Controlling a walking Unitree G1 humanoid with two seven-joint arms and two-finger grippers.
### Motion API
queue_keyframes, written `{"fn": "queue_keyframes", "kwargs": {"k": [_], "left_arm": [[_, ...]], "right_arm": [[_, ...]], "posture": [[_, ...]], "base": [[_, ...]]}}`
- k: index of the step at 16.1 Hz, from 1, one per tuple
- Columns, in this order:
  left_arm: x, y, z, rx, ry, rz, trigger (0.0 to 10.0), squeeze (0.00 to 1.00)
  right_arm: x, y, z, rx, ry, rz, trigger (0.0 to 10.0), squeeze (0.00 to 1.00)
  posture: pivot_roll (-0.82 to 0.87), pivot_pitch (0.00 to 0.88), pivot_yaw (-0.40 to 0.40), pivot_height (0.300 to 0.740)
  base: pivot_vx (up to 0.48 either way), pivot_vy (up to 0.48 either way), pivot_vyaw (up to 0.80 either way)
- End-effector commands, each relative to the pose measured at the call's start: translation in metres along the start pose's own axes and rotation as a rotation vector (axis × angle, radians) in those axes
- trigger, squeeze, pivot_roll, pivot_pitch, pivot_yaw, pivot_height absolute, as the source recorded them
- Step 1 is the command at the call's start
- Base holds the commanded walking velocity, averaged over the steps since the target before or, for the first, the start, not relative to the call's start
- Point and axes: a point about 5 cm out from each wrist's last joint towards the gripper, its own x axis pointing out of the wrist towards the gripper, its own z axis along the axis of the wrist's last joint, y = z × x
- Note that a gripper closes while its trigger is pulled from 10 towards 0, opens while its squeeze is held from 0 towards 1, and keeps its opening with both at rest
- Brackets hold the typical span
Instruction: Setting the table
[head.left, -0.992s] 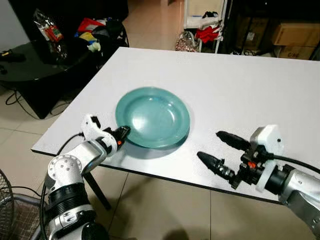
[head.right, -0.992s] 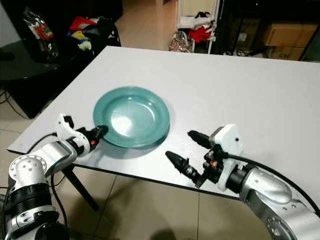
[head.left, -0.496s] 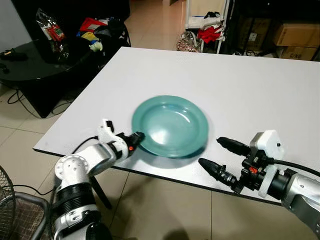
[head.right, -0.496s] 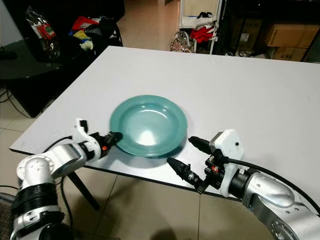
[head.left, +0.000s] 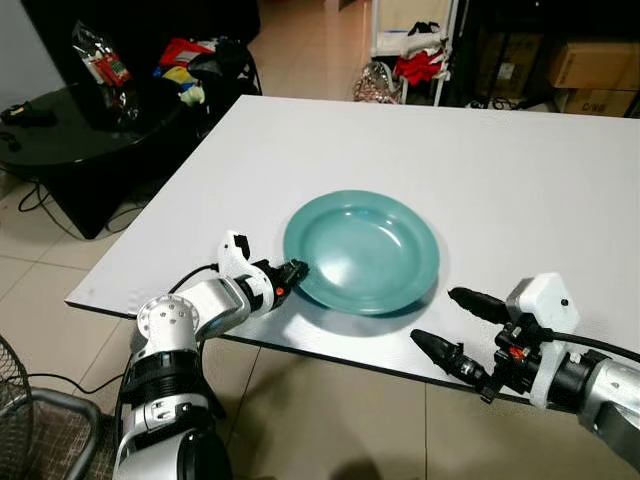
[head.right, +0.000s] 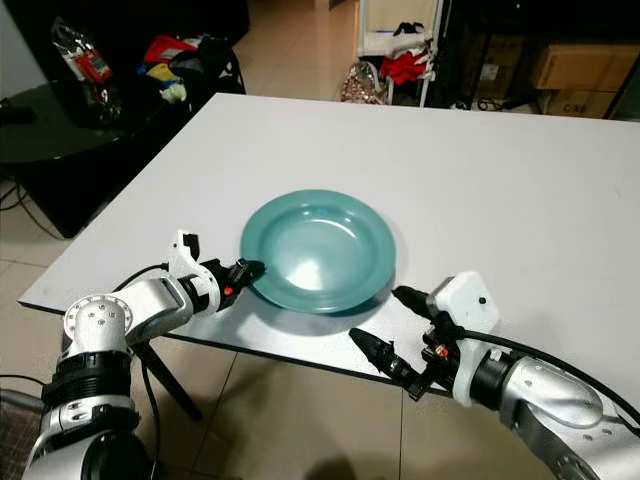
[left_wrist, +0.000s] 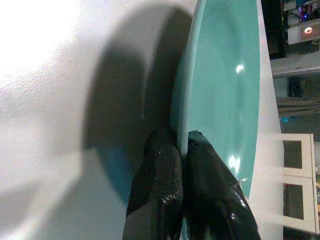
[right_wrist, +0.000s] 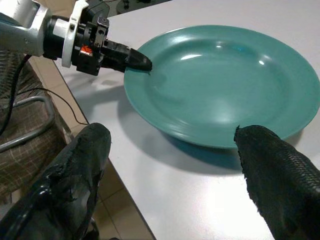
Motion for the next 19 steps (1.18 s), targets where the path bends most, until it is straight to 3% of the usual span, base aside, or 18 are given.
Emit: {"fn": "queue_keyframes", "kwargs": {"k": [1,7,9,11,12,13,14,15,18,19], "left_arm": [[0.000,0.012,-0.004,0.031,0.036,0.095,10.0,1.00],[-0.016,0.027,0.007,0.073,0.048,0.128,10.0,1.00],[-0.037,0.030,0.020,0.089,0.007,0.107,10.0,1.00],[-0.045,0.028,0.024,0.103,-0.002,0.081,10.0,1.00],[-0.049,0.023,0.024,0.112,0.000,0.047,10.0,0.90],[-0.054,0.018,0.024,0.130,0.000,0.016,10.0,0.40],[-0.059,0.014,0.026,0.139,-0.015,-0.024,10.0,0.05],[-0.060,0.008,0.025,0.167,-0.027,-0.059,10.0,0.00],[-0.060,0.001,0.021,0.230,-0.047,-0.076,10.0,0.00],[-0.069,-0.003,0.029,0.287,-0.144,-0.090,10.0,0.00]], "right_arm": [[-0.001,0.001,0.006,-0.031,-0.020,0.005,10.0,0.00],[0.001,-0.001,0.010,-0.040,-0.045,-0.001,10.0,0.00],[0.001,-0.002,0.013,-0.035,-0.074,-0.005,10.0,0.00],[0.003,-0.003,0.014,-0.021,-0.099,-0.008,10.0,0.00],[0.004,-0.002,0.015,-0.018,-0.110,-0.002,10.0,0.00],[0.006,-0.001,0.017,-0.014,-0.120,0.002,10.0,0.00],[0.007,-0.001,0.017,-0.007,-0.129,0.004,10.0,0.00],[0.009,0.000,0.015,0.000,-0.131,0.007,10.0,0.00],[0.012,0.002,0.018,0.007,-0.153,0.011,10.0,0.00],[0.012,0.003,0.021,0.012,-0.172,0.004,10.0,0.00]], "posture": [[-0.16,0.000,0.115,0.740],[-0.15,0.000,0.117,0.740],[-0.14,0.000,0.121,0.740],[-0.12,0.000,0.117,0.740],[-0.12,0.000,0.118,0.740],[-0.12,0.000,0.119,0.740],[-0.11,0.000,0.116,0.740],[-0.11,0.000,0.113,0.740],[-0.12,0.000,0.120,0.740],[-0.12,0.000,0.121,0.740]], "base": [[0.000,0.000,0.00],[0.000,0.000,0.00],[0.000,0.000,0.00],[0.000,0.000,0.00],[0.000,0.000,0.00],[0.000,0.000,0.00],[0.000,0.000,0.00],[0.000,0.000,0.00],[0.000,0.000,0.00],[0.000,0.000,0.00]]}}
